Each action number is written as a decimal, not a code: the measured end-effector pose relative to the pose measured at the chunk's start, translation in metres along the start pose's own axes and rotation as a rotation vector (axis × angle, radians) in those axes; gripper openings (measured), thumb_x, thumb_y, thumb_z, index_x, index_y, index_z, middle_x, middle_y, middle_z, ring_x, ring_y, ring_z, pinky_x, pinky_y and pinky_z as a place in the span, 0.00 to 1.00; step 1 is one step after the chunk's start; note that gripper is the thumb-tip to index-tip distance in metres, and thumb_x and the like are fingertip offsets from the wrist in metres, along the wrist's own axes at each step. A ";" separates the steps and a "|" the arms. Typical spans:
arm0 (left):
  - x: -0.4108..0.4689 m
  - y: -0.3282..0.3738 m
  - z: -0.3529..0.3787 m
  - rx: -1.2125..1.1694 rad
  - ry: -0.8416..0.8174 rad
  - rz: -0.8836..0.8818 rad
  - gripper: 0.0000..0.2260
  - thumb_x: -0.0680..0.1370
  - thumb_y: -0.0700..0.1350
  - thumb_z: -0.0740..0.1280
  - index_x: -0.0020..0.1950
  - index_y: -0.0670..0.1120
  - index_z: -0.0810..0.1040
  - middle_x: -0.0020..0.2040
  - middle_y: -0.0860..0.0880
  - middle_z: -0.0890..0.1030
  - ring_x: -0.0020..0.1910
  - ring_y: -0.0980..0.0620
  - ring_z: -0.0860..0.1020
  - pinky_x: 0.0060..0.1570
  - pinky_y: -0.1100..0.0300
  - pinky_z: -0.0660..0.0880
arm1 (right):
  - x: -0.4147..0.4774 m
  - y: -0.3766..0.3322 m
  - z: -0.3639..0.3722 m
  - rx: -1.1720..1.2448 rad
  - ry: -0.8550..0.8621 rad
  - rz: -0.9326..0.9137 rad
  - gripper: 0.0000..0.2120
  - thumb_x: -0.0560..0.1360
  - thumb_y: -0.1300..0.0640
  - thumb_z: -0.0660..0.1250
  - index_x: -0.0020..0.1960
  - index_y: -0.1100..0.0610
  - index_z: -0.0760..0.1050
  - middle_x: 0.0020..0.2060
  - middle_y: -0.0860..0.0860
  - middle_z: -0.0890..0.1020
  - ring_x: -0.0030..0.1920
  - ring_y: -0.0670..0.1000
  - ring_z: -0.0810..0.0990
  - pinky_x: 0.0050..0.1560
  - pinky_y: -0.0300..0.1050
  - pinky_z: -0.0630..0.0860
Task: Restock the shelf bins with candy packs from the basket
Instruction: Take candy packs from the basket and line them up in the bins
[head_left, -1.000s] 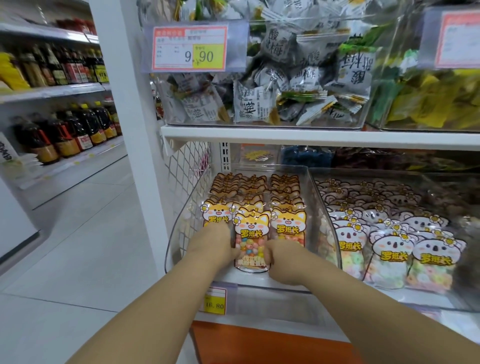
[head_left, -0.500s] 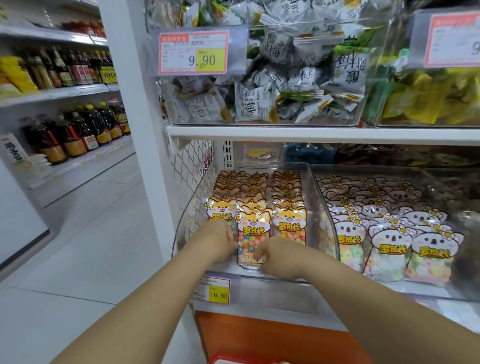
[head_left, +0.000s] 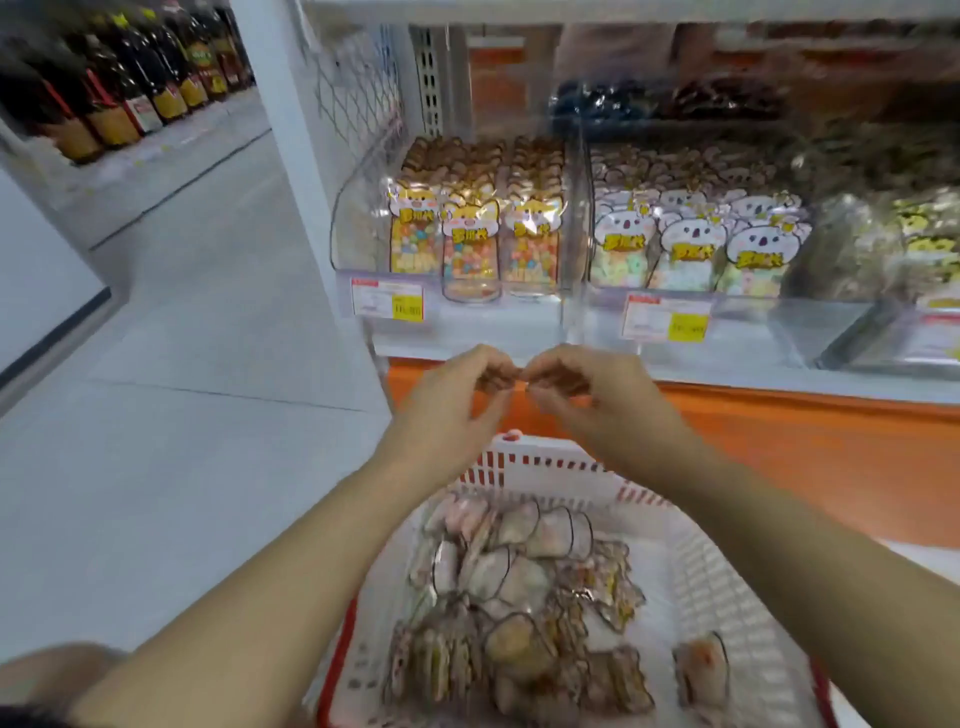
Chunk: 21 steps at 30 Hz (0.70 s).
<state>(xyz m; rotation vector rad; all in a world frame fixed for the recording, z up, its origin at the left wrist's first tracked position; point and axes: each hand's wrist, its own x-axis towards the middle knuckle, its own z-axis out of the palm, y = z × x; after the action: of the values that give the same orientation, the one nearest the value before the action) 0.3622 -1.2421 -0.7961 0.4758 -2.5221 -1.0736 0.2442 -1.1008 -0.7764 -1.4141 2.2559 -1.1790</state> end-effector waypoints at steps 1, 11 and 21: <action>-0.011 -0.008 0.015 0.044 -0.082 -0.023 0.07 0.80 0.42 0.67 0.55 0.54 0.76 0.52 0.55 0.82 0.53 0.57 0.80 0.52 0.57 0.77 | -0.016 0.013 0.008 0.017 -0.036 0.046 0.08 0.76 0.62 0.70 0.53 0.51 0.82 0.43 0.43 0.84 0.44 0.42 0.81 0.48 0.33 0.76; -0.099 -0.124 0.110 0.399 -0.815 -0.482 0.08 0.79 0.45 0.66 0.58 0.49 0.77 0.59 0.46 0.78 0.55 0.46 0.78 0.55 0.50 0.77 | -0.112 0.155 0.087 0.003 -0.481 0.640 0.09 0.79 0.51 0.67 0.57 0.53 0.78 0.48 0.48 0.78 0.43 0.43 0.76 0.40 0.35 0.70; -0.119 -0.148 0.140 0.575 -1.143 -0.395 0.27 0.77 0.44 0.72 0.74 0.52 0.68 0.70 0.44 0.70 0.66 0.42 0.73 0.62 0.50 0.74 | -0.162 0.176 0.175 -0.194 -0.916 0.558 0.18 0.77 0.58 0.64 0.32 0.55 0.60 0.29 0.52 0.65 0.31 0.50 0.63 0.32 0.44 0.59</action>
<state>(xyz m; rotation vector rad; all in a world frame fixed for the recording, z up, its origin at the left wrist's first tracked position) 0.4287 -1.2006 -1.0191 0.6441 -3.9297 -0.8270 0.3105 -1.0169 -1.0530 -0.9546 1.8742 -0.0787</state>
